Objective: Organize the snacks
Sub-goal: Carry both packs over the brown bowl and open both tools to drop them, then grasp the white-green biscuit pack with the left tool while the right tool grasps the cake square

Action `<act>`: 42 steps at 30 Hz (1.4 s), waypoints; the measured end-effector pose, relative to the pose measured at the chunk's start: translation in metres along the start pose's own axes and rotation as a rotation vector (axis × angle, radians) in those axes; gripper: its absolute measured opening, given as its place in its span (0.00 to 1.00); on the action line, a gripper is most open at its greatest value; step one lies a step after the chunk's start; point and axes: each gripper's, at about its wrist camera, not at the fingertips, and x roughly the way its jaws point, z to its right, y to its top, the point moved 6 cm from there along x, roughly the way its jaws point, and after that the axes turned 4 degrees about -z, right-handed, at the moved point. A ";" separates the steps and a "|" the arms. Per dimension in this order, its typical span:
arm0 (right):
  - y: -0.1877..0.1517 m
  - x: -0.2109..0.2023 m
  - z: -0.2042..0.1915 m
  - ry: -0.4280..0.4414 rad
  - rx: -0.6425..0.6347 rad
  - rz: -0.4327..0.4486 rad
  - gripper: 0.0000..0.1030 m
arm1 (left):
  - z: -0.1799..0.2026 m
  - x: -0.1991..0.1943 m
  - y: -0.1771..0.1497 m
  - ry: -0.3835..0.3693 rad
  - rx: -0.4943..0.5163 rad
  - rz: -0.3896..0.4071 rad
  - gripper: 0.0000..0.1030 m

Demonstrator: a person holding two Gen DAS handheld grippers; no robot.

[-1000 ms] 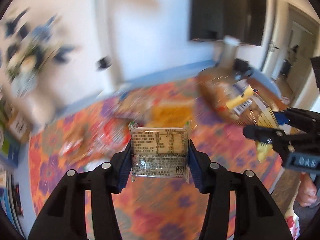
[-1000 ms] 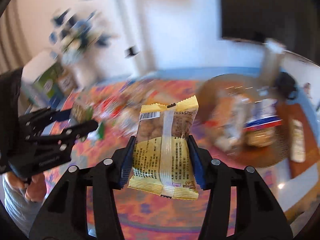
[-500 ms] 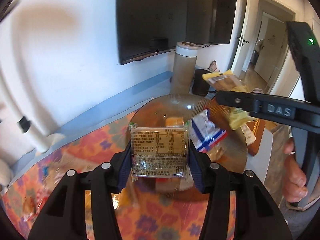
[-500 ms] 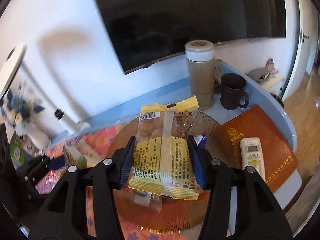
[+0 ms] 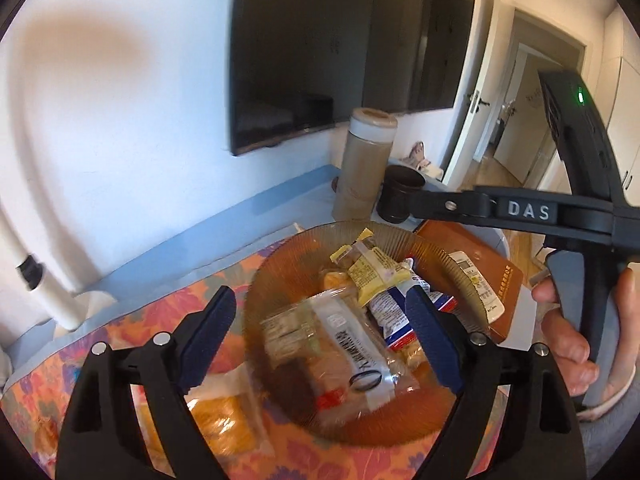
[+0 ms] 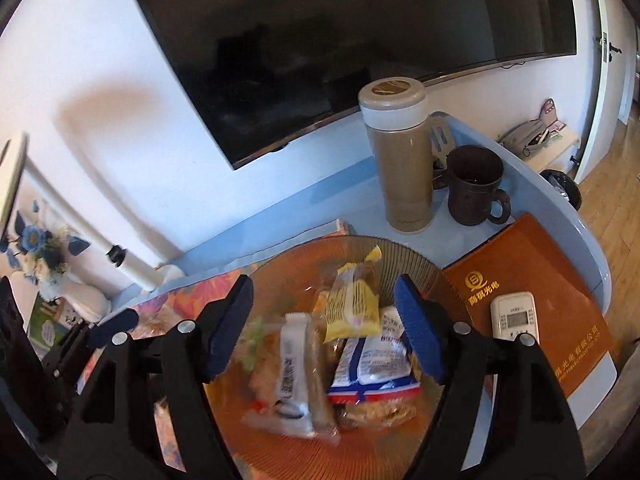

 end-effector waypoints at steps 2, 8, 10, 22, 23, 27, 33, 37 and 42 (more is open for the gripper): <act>-0.004 -0.008 -0.008 0.019 -0.010 0.001 0.72 | -0.004 -0.016 -0.003 0.002 -0.006 0.013 0.83; -0.018 -0.048 -0.063 0.114 -0.086 0.025 0.72 | -0.015 -0.109 -0.025 0.083 0.012 0.081 0.82; -0.025 -0.064 -0.086 0.146 -0.129 0.037 0.72 | -0.020 -0.141 -0.035 0.072 0.004 0.104 0.82; -0.081 -0.099 -0.226 0.263 -0.391 0.059 0.72 | -0.112 -0.309 -0.095 0.277 -0.155 0.263 0.84; -0.085 -0.099 -0.234 0.258 -0.412 0.057 0.73 | -0.117 -0.313 -0.098 0.280 -0.168 0.264 0.84; -0.105 -0.081 -0.260 0.248 -0.483 0.028 0.77 | -0.145 -0.314 -0.128 0.224 -0.270 0.227 0.85; -0.144 -0.012 -0.268 0.167 -0.575 -0.102 0.79 | -0.183 -0.238 -0.189 0.229 -0.326 0.023 0.86; -0.186 0.048 -0.260 0.039 -0.720 -0.199 0.81 | -0.187 -0.173 -0.232 0.172 -0.254 -0.162 0.87; -0.216 0.095 -0.250 -0.029 -0.804 -0.247 0.81 | -0.193 -0.115 -0.260 0.281 -0.094 -0.274 0.88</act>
